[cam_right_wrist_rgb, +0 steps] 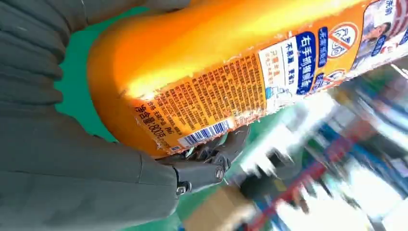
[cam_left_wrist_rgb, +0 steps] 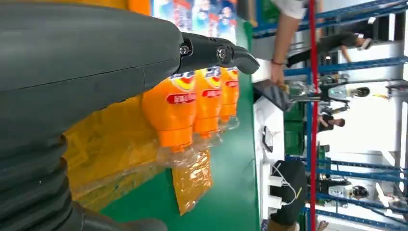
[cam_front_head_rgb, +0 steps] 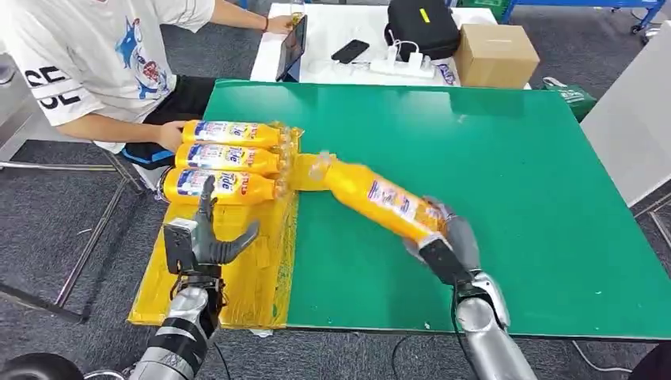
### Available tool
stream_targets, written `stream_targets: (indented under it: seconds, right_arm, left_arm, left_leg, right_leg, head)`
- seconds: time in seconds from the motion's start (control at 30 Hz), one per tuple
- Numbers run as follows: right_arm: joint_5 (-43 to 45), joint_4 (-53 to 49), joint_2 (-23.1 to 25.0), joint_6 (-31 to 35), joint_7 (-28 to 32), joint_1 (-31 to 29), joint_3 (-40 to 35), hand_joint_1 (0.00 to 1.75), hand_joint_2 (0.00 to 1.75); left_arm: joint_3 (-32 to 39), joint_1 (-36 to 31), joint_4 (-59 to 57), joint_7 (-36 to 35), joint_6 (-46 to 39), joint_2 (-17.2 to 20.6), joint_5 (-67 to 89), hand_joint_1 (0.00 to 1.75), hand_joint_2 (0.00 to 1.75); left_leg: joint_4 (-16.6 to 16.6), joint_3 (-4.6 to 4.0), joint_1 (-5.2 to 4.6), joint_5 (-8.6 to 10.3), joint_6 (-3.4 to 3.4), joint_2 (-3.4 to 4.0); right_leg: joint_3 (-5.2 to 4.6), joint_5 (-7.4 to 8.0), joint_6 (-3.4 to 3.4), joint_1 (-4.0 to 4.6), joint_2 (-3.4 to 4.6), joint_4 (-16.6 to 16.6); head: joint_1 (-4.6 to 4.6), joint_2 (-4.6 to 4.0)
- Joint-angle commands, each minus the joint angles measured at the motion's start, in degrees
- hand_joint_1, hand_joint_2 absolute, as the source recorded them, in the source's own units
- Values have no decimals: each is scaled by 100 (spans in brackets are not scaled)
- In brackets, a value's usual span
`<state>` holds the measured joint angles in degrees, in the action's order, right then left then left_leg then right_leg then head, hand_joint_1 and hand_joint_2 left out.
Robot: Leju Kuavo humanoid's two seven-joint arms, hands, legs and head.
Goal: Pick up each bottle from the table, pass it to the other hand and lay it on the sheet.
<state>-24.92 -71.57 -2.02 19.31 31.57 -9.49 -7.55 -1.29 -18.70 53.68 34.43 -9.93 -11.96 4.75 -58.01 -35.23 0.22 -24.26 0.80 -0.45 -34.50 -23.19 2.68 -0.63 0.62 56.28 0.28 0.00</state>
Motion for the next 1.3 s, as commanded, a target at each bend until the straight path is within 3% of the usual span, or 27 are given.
stream_targets:
  seconds: [0.03,0.17,0.3,0.37,0.5,0.57,0.77,1.3]
  right_arm:
    - [389,-1300,790,580,423,304,834,175,175]
    - [641,-1582,863,742,574,472,1047,175,175]
    - [844,-1413,859,405,643,569,1167,175,175]
    - [844,-1352,880,388,697,586,1156,175,175]
    - [641,-726,793,-533,795,723,599,175,175]
    - [597,-217,926,-877,843,707,289,175,175]
    - [803,715,1252,-887,843,607,-913,175,175]
    - [564,1710,1361,-646,843,178,-1943,175,175]
  left_arm:
    - [-257,-57,80,-235,261,-60,-343,0,175]
    - [-351,-14,235,-409,518,-39,-617,0,175]
    - [-558,297,731,-804,1804,66,-1677,0,175]
    - [-599,347,787,-804,1799,67,-1673,0,175]
    - [-1096,545,1004,-947,3272,353,-2475,0,175]
    - [-1321,631,1110,-926,3589,431,-2516,0,175]
    - [-1664,729,1385,-713,3532,478,-2124,0,175]
    - [-1876,497,780,-820,3324,532,-1727,0,175]
  left_leg:
    - [-3,3,2,-10,-3,3]
    - [-2,-3,-3,-6,-3,-7]
    - [0,-3,0,-7,-2,-1]
    - [1,3,1,-11,-2,7]
    - [7,14,3,-12,-4,10]
    - [10,13,6,-11,-5,17]
    - [7,4,10,-12,-7,26]
    - [8,-5,4,-7,-4,9]
  right_leg:
    - [5,-9,-7,4,-5,1]
    - [0,-10,-7,-1,-15,2]
    - [0,-6,-6,1,-8,-3]
    - [4,-6,-7,3,-1,-6]
    - [13,-7,-9,5,1,-11]
    - [11,-2,-9,8,10,-16]
    - [0,-1,-11,11,20,-11]
    - [-7,-5,-9,4,3,-8]
  head:
    - [2,0]
    - [4,0]
    - [2,0]
    - [4,0]
    - [2,0]
    - [0,0]
    - [2,0]
    - [4,0]
